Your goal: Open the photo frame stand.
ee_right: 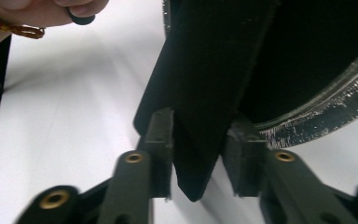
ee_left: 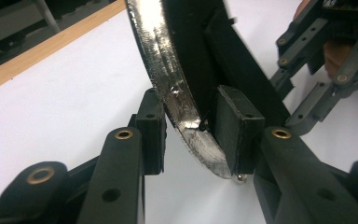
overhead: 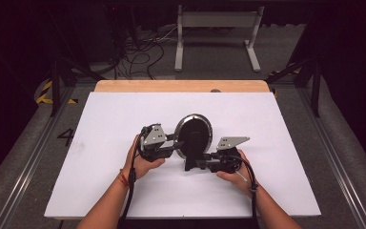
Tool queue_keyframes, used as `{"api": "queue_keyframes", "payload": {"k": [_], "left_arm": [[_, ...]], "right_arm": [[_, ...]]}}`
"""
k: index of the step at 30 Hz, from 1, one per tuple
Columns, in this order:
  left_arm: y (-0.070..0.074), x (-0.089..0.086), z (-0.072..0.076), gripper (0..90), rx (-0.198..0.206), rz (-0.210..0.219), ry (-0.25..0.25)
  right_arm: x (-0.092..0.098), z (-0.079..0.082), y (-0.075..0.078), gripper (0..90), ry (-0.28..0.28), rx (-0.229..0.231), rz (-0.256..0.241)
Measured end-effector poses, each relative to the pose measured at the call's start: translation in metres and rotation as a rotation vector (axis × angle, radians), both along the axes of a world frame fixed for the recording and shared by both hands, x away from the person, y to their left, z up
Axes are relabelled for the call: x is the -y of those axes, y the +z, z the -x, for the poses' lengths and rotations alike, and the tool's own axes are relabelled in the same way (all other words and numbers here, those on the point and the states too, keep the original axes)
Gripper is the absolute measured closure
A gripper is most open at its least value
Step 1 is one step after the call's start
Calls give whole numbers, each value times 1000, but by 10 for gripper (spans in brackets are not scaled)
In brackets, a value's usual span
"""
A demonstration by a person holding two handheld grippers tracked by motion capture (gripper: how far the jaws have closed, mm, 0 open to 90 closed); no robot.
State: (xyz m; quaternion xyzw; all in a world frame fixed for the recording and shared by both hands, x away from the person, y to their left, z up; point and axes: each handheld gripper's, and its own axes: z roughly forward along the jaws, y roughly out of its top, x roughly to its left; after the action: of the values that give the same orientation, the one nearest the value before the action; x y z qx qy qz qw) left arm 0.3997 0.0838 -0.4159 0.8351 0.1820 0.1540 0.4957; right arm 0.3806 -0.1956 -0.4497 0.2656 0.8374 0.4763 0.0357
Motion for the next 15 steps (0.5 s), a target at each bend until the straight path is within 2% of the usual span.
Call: {"api": "queue_keyframes", "payload": {"k": [1, 4, 8, 10, 11, 14, 15], "left_arm": [[0, 1, 2, 655, 15, -4, -6], [2, 3, 6, 657, 39, -22, -9], [0, 3, 8, 638, 53, -38, -8], [-1, 4, 8, 528, 45, -34, -7], [-4, 5, 7, 472, 25, -36, -12], [-10, 9, 3, 391, -10, -63, -29], [-10, 9, 3, 386, -10, -63, -29]], "right_arm": [[-3, 2, -2, 765, 8, 13, 22], [-3, 3, -3, 781, 4, 16, 35], [-5, 7, -3, 815, 10, 30, 54], [-6, 8, -3, 822, 19, 34, 54], [-6, 9, -4, 821, 22, 31, 44], [-4, 9, -4, 822, 25, 30, 38], [-4, 9, -5, 823, 27, 30, 38]]}}
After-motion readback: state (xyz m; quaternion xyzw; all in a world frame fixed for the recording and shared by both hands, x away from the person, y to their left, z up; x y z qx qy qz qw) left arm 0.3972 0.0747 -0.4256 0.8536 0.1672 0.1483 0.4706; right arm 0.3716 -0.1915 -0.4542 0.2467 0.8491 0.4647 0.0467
